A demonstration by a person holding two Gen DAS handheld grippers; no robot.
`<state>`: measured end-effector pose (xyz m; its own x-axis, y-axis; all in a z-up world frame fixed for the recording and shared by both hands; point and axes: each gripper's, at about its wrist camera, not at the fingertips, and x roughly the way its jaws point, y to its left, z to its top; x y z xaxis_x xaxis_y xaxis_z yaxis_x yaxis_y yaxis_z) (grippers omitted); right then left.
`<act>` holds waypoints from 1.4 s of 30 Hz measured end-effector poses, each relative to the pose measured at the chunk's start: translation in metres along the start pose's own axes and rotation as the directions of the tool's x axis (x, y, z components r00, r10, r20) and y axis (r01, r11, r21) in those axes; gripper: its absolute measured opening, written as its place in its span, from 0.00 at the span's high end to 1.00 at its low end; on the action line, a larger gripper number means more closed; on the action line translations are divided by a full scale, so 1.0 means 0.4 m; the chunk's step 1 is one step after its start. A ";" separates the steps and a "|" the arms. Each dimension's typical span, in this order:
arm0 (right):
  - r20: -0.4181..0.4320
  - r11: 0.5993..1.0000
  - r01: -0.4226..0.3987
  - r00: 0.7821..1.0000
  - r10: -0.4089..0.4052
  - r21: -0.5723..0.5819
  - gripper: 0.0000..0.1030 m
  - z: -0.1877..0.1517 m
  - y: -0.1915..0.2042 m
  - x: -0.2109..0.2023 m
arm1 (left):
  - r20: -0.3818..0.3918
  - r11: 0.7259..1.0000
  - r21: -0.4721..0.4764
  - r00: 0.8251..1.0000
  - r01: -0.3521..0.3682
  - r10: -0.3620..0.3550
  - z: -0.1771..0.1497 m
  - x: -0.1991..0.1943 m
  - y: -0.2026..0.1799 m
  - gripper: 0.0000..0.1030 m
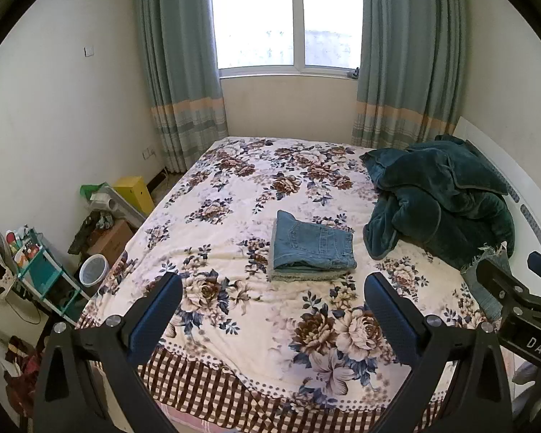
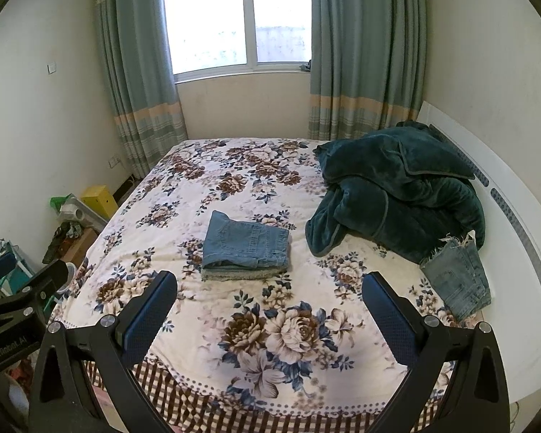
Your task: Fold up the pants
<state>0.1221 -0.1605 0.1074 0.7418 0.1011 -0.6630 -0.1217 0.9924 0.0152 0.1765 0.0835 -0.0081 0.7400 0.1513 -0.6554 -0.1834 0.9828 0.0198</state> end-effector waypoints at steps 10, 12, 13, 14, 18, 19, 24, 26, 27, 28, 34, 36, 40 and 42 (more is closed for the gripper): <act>0.000 1.000 0.001 1.000 -0.001 0.001 0.00 -0.004 0.002 0.000 | 0.013 1.000 -0.005 1.000 -0.002 0.003 0.015 -0.006 0.003 0.00; 0.000 1.000 0.000 1.000 0.000 -0.001 0.00 -0.004 0.002 -0.001 | 0.014 1.000 -0.007 1.000 -0.005 0.005 0.016 -0.007 0.003 0.00; 0.001 1.000 0.001 1.000 -0.001 0.001 0.00 -0.004 0.002 0.000 | 0.014 1.000 -0.006 1.000 -0.006 0.006 0.015 -0.006 0.003 0.00; 0.001 1.000 0.002 1.000 -0.002 0.001 0.00 -0.003 0.002 0.000 | 0.012 1.000 -0.006 1.000 -0.005 0.005 0.016 -0.006 0.002 0.00; 0.000 1.000 0.002 1.000 -0.002 0.003 0.00 -0.005 0.003 0.000 | 0.014 1.000 -0.007 1.000 -0.007 0.007 0.015 -0.007 0.001 0.00; 0.000 1.000 0.002 1.000 -0.002 0.003 0.00 -0.005 0.003 0.000 | 0.014 1.000 -0.007 1.000 -0.009 0.009 0.015 -0.007 0.001 0.00; -0.001 1.000 0.002 1.000 -0.002 0.001 0.00 -0.008 0.009 -0.003 | 0.016 1.000 -0.006 1.000 -0.006 0.007 0.016 -0.005 0.002 0.00; -0.001 1.000 0.000 1.000 0.000 0.003 0.00 -0.007 0.008 -0.003 | 0.017 1.000 -0.007 1.000 -0.008 0.008 0.018 -0.004 0.003 0.00; -0.001 1.000 0.001 1.000 -0.001 0.002 0.00 -0.007 0.009 -0.003 | 0.017 1.000 -0.007 1.000 -0.009 0.009 0.020 -0.002 0.002 0.00; -0.002 1.000 0.000 1.000 0.000 0.001 0.00 -0.004 0.009 -0.002 | 0.016 1.000 -0.007 1.000 -0.008 0.008 0.018 -0.004 0.004 0.00; -0.012 1.000 0.003 1.000 -0.003 -0.006 0.00 -0.007 0.018 0.000 | 0.007 1.000 -0.011 1.000 -0.012 0.012 0.016 -0.005 0.009 0.00; -0.017 1.000 -0.002 1.000 0.002 -0.010 0.00 -0.002 0.015 0.006 | 0.007 1.000 -0.011 1.000 -0.011 0.011 0.017 -0.005 0.010 0.00; -0.016 1.000 -0.002 1.000 0.001 -0.011 0.00 0.000 0.007 0.009 | 0.008 1.000 -0.012 1.000 -0.012 0.012 0.014 -0.005 0.008 0.00; -0.017 1.000 -0.002 1.000 0.002 -0.012 0.00 0.000 0.006 0.009 | 0.008 1.000 -0.013 1.000 -0.012 0.012 0.015 -0.005 0.008 0.00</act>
<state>0.1244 -0.1577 0.1051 0.7302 0.1019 -0.6756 -0.1310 0.9914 0.0079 0.1783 0.0869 -0.0024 0.7430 0.1641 -0.6489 -0.2005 0.9795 0.0182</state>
